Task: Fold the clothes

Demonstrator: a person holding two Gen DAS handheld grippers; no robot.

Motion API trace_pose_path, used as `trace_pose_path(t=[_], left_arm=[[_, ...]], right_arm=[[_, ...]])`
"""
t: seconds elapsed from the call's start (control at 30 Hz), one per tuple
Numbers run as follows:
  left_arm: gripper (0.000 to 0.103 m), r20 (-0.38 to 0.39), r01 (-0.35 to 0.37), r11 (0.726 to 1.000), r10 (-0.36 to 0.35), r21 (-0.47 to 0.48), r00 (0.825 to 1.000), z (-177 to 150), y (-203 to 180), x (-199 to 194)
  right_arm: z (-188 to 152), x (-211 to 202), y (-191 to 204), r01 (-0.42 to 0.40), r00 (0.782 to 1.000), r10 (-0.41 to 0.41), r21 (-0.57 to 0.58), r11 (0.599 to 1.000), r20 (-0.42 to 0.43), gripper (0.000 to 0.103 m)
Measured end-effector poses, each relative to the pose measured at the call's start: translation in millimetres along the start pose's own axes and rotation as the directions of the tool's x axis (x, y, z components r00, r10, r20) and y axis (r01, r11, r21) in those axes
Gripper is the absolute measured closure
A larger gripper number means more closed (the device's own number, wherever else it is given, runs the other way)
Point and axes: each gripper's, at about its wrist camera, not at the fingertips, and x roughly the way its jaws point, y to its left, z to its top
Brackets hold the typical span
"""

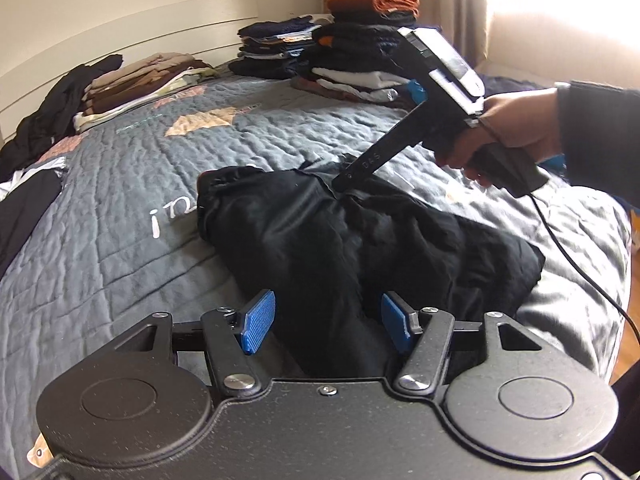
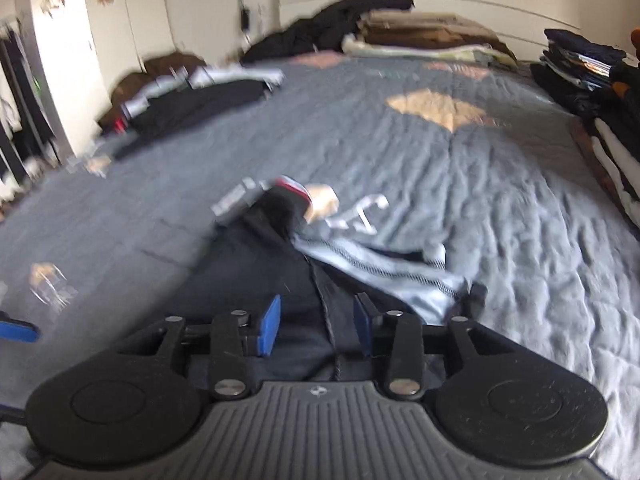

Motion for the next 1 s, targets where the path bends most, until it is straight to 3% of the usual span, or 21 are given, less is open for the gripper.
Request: trace_pose_path(t=[0.07, 0.17, 0.23, 0.33, 0.4, 0.47, 0.53, 0.63, 0.77, 0.87, 0.93, 1.0], left_arm=[[0.044, 0.0, 0.007, 1.0, -0.007, 0.008, 1.0, -1.2, -1.0, -0.8], [0.044, 0.006, 0.014, 1.0, -0.014, 0.002, 1.0, 0.5, -0.8, -0.9], [0.044, 0.008, 0.015, 1.0, -0.015, -0.005, 1.0, 1.7, 0.2, -0.3], [0.044, 0.006, 0.009, 1.0, -0.008, -0.015, 1.0, 2.8, 2.4, 1.4], [0.044, 0.006, 0.005, 1.0, -0.005, -0.019, 1.0, 3.1, 3.6, 1.5], [0.044, 0.008, 0.005, 1.0, -0.005, -0.022, 1.0, 3.5, 4.4, 0.9], [0.044, 0.011, 0.004, 1.0, -0.004, -0.026, 1.0, 4.0, 5.2, 0.3], [0.044, 0.014, 0.003, 1.0, -0.003, -0.031, 1.0, 4.6, 6.4, -0.7], [0.044, 0.017, 0.005, 0.999, -0.004, -0.033, 1.0, 4.4, 5.7, -1.8], [0.044, 0.014, 0.008, 1.0, -0.008, -0.027, 1.0, 3.6, 3.7, -0.8], [0.044, 0.004, 0.012, 1.0, -0.012, -0.017, 1.0, 3.2, 0.3, 1.7], [0.044, -0.007, 0.015, 1.0, -0.015, -0.005, 1.0, 2.3, -2.6, 3.9]], right_arm=[[-6.9, 14.9, -13.1, 0.091, 0.995, -0.09, 0.022, 0.996, -0.037, 0.062], [-11.9, 18.6, -32.8, 0.078, 0.997, -0.079, 0.12, 0.99, 0.003, 0.062], [-11.1, 25.6, -33.9, 0.05, 0.999, -0.049, 0.103, 0.993, -0.011, 0.06], [-10.4, 40.9, -22.7, 0.093, 0.994, -0.094, -0.014, 0.996, -0.061, 0.06], [-11.0, 45.2, -20.2, 0.066, 0.995, -0.067, -0.015, 0.998, -0.069, 0.06], [-11.1, 47.0, -23.4, 0.053, 0.996, -0.05, 0.036, 0.998, -0.071, 0.067], [-10.8, 43.5, -29.4, 0.057, 0.997, -0.051, 0.104, 0.993, -0.064, 0.097], [-8.8, 23.1, -33.6, 0.047, 0.999, -0.046, 0.17, 0.984, -0.007, 0.099], [-2.8, -17.7, -39.3, 0.083, 0.988, -0.108, 0.206, 0.975, 0.113, 0.099], [-2.5, -29.6, -45.5, 0.164, 0.97, -0.193, 0.194, 0.967, 0.146, 0.099], [-5.6, -19.0, -50.1, 0.196, 0.972, -0.215, 0.177, 0.965, 0.099, 0.097], [-11.0, 7.4, -53.6, 0.191, 0.982, -0.189, 0.143, 0.971, -0.028, 0.094]])
